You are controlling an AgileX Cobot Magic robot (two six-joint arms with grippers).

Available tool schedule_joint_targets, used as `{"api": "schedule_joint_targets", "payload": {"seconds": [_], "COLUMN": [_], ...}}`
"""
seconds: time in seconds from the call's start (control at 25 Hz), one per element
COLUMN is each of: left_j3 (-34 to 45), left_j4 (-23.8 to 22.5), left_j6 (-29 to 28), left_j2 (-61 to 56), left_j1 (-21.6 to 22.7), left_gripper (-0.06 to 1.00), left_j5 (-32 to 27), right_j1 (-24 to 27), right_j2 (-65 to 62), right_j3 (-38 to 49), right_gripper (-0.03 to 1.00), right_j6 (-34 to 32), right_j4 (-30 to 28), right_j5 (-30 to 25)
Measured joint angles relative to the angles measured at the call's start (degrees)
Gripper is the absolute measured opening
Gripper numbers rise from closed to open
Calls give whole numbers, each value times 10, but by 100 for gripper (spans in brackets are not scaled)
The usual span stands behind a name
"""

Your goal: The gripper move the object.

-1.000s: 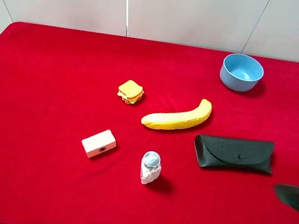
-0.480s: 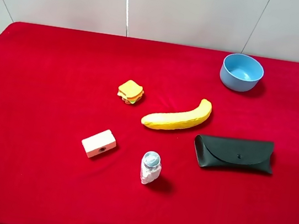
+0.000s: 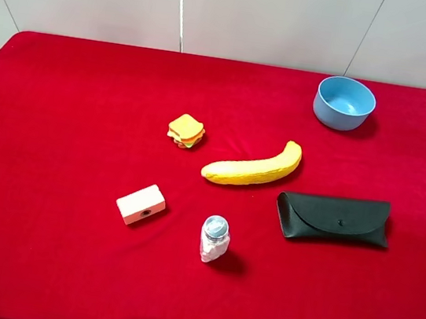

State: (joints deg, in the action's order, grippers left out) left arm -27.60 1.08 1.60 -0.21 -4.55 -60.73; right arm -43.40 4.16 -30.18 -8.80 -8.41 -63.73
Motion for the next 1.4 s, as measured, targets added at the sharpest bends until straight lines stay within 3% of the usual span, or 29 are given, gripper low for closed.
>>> {"api": "schedule_joint_targets", "payload": {"seconds": [0.52,0.64,0.76,1.2,1.4], "left_j3": [0,0,0,0,0], "left_j4": [0,0,0,0,0], "left_j6": [0,0,0,0,0], "left_j2": [0,0,0,0,0], "left_j1": [0,0,0,0,0], "left_gripper": [97,97,97,97,97], "left_j5": [0,0,0,0,0], "right_j1": [2,27,81,359,437], "right_j2": [-45,-45,-45,-45,-45], "right_j3": [0,1,1,1,1], "right_gripper": [69,69,69,69,69], "right_j6": [-44,-57,-61,-33,-20], "right_j4": [-8,-16,-17,0,9], "right_j5": [0,0,0,2,7]}}
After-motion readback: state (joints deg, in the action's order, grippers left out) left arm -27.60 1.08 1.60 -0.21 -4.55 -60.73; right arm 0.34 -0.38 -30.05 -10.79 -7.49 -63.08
